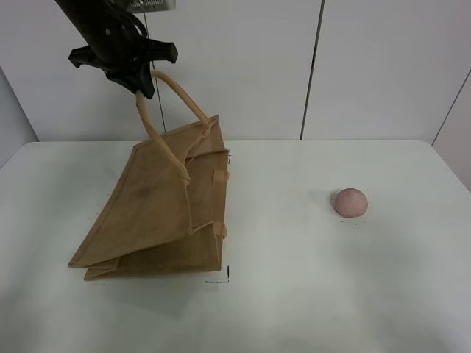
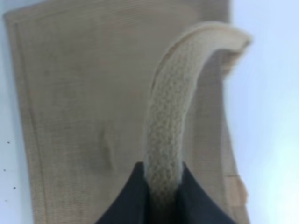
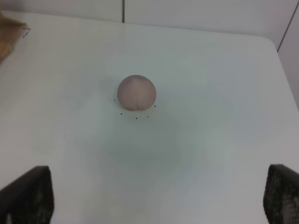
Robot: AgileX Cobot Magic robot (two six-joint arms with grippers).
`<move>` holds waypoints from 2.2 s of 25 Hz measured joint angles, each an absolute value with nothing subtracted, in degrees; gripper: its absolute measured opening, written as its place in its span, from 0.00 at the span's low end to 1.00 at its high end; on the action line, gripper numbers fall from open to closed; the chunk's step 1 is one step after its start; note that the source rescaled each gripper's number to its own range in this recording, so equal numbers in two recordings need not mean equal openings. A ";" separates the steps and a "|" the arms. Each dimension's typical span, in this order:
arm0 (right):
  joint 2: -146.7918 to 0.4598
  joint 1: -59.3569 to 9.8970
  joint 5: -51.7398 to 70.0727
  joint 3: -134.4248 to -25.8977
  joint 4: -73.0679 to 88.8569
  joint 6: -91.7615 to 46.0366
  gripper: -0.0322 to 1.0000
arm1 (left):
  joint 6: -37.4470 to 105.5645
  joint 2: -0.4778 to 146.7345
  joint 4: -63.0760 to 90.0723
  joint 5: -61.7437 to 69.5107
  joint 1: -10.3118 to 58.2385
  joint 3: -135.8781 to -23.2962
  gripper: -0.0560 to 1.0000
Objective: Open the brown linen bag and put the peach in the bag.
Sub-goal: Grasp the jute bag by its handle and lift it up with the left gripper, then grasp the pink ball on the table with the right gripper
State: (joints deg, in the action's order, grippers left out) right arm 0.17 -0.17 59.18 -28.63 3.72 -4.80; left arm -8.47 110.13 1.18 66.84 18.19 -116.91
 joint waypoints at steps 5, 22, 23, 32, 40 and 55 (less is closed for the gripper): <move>0.17 -0.17 59.18 -28.63 3.72 -4.80 1.00 | -7.27 106.15 1.81 66.90 18.19 -116.91 0.05; -42.48 -0.17 55.78 -38.20 4.18 -4.96 1.00 | -6.66 103.64 1.87 67.10 18.19 -116.91 0.05; -47.63 -0.17 55.04 -39.99 4.32 -5.06 1.00 | -6.66 103.64 1.87 67.10 18.19 -116.91 0.05; -90.36 -0.17 52.74 -61.54 4.83 -5.30 1.00 | -6.63 103.64 1.87 67.03 18.19 -116.91 0.05; -112.38 -2.22 52.86 -80.99 4.98 -3.96 1.00 | -6.63 103.64 1.87 67.01 18.19 -116.91 0.05; -125.54 -2.50 48.18 -85.03 5.57 -3.33 1.00 | -6.63 103.64 1.87 66.94 18.19 -116.91 0.05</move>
